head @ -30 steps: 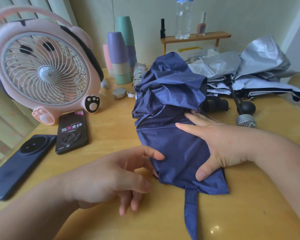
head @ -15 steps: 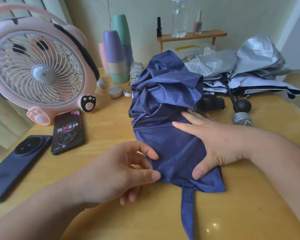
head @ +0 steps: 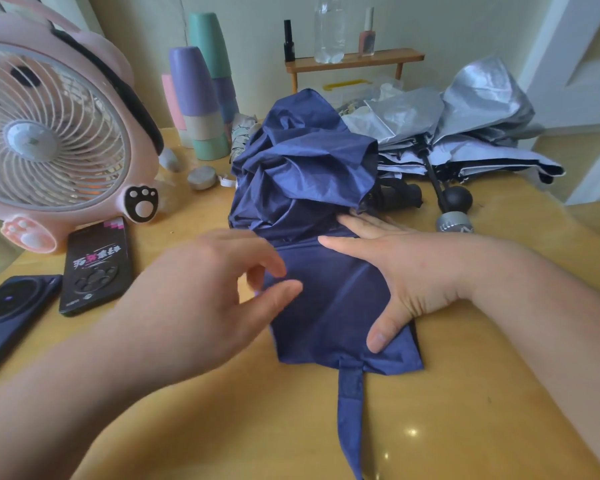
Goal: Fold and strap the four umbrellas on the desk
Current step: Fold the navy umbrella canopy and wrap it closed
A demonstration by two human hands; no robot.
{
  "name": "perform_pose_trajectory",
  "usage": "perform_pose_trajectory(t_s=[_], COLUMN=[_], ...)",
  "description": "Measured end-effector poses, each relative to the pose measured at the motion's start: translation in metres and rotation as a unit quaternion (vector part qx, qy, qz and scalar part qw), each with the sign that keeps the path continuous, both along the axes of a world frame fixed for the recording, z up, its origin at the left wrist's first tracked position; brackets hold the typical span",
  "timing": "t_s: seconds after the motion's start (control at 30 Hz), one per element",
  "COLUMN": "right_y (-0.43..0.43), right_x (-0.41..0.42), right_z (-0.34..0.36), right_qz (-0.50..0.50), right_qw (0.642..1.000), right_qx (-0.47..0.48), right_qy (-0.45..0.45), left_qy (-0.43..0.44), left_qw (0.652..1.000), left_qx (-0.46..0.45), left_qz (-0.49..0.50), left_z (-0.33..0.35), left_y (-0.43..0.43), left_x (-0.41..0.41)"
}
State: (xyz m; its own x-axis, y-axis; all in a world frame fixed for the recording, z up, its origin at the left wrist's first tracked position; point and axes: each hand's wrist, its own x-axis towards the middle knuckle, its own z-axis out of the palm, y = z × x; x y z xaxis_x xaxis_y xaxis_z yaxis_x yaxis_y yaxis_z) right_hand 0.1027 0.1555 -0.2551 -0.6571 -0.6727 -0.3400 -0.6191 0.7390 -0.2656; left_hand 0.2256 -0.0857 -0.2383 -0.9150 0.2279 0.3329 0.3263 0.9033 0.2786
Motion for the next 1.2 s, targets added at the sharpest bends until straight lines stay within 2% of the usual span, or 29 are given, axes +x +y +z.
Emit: perform_pose_trajectory(t_s=[0.03,0.07,0.13,0.2,0.27,0.43,0.5,0.57,0.67,0.73,0.77,0.87,0.97,1.07,1.13,1.2], right_y=[0.000,-0.001,0.000,0.001,0.003,0.018,0.020,0.054,0.037,0.013,0.012,-0.003,-0.011,-0.024,-0.033,-0.036], right_x=[0.000,0.001,0.005,0.009,0.009,0.004,-0.014,-0.017,-0.008,0.009,0.020,0.018,0.012,0.015,0.014,0.012], right_z=[0.000,0.000,0.001,0.001,0.000,-0.009,-0.032,-0.050,-0.015,0.015,0.019,0.002,-0.006,-0.006,-0.005,-0.004], right_qz=[0.000,0.001,0.010,0.022,0.022,0.039,0.000,-0.034,-0.047,-0.108,-0.108,-0.154,-0.186,-0.172,-0.157,-0.154], right_qw=[1.000,1.000,1.000,0.999,0.999,0.998,0.998,0.990,0.977,0.932,0.909,0.869,0.841,0.831,0.824,0.812], right_qx=[0.002,0.004,-0.003,-0.017,-0.015,0.022,-0.033,-0.128,-0.198,-0.309,-0.346,-0.385,-0.399,-0.408,-0.435,-0.498], right_qy=[0.008,0.014,0.029,0.037,0.037,0.048,0.055,0.043,0.063,0.155,0.205,0.271,0.316,0.337,0.329,0.264], left_qy=[0.022,0.000,-0.103,-0.167,-0.177,-0.177,-0.176,-0.155,-0.073,0.006,0.041,0.109,0.061,-0.014,-0.037,-0.041], left_qw=[0.998,0.993,0.979,0.965,0.963,0.968,0.969,0.973,0.983,0.992,0.993,0.982,0.966,0.958,0.960,0.961], left_qx=[-0.050,-0.096,-0.157,-0.188,-0.185,-0.144,-0.136,-0.126,-0.100,-0.022,0.032,0.153,0.202,0.221,0.216,0.214], left_qz=[-0.035,-0.063,-0.079,-0.074,-0.087,-0.105,-0.104,-0.113,-0.132,-0.126,-0.103,0.038,0.147,0.181,0.177,0.169], left_z=[0.001,-0.003,-0.016,-0.028,-0.033,-0.035,-0.035,-0.034,-0.034,-0.034,-0.033,-0.029,-0.026,-0.028,-0.028,-0.026], left_y=[0.002,0.002,0.003,-0.001,-0.007,-0.014,-0.017,-0.019,-0.020,-0.021,-0.021,-0.024,-0.025,-0.025,-0.023,-0.021], left_x=[-0.009,-0.019,-0.032,-0.037,-0.038,-0.041,-0.042,-0.041,-0.041,-0.041,-0.041,-0.043,-0.046,-0.051,-0.052,-0.052])
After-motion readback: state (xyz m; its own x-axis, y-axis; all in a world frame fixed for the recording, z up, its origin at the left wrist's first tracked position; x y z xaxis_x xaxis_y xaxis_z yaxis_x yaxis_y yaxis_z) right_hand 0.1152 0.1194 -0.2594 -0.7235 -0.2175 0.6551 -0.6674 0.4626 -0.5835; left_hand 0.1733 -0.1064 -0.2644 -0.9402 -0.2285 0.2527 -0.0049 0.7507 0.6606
